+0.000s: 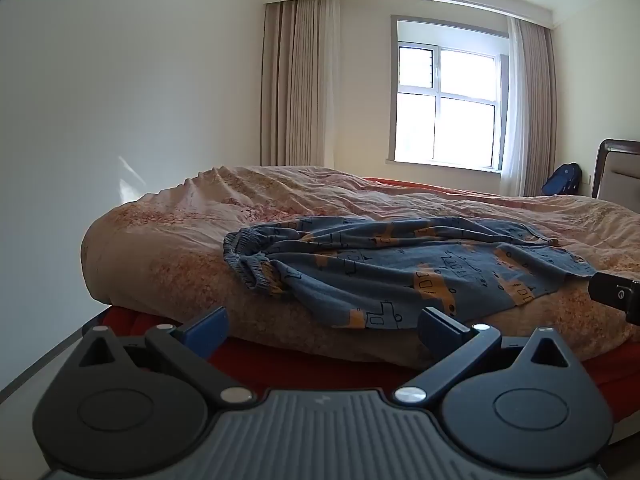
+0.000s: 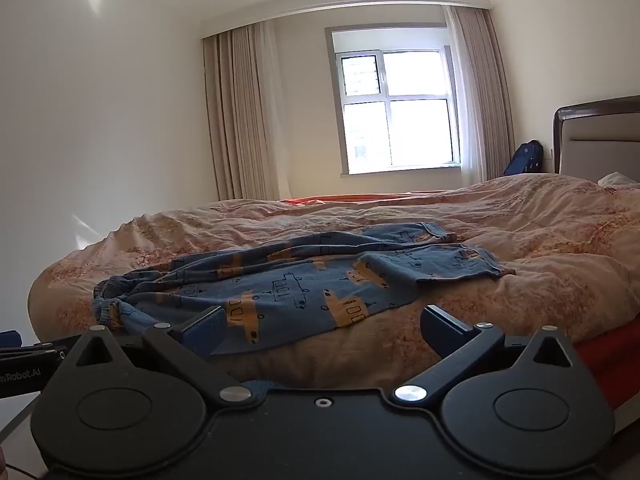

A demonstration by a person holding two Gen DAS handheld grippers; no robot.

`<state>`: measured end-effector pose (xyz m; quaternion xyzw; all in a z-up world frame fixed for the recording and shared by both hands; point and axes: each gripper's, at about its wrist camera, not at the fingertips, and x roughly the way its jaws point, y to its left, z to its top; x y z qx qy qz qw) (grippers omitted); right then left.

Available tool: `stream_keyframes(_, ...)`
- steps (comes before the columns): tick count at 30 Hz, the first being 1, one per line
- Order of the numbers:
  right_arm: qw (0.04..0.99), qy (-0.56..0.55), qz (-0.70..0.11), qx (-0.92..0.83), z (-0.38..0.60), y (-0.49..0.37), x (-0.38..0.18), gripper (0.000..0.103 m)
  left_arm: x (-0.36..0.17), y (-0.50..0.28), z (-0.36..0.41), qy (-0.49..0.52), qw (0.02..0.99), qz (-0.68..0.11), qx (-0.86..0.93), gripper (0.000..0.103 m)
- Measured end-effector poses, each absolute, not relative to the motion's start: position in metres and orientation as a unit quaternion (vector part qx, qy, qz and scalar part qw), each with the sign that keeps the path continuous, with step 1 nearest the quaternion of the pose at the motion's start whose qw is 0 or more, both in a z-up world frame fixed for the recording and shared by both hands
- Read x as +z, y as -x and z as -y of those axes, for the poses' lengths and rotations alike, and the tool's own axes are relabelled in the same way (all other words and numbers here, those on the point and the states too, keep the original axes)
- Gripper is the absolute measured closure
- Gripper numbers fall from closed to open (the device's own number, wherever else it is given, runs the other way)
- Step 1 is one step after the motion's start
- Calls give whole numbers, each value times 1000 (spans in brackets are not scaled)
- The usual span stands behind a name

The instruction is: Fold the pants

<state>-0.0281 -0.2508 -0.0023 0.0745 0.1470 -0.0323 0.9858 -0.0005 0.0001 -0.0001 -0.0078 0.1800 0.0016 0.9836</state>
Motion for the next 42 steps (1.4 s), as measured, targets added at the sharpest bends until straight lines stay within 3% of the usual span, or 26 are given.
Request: stream_keyframes(42, 985, -77, -149, -33, 251, 28, -2, 0, 2, 3, -2, 6, 985, -173, -7, 0)
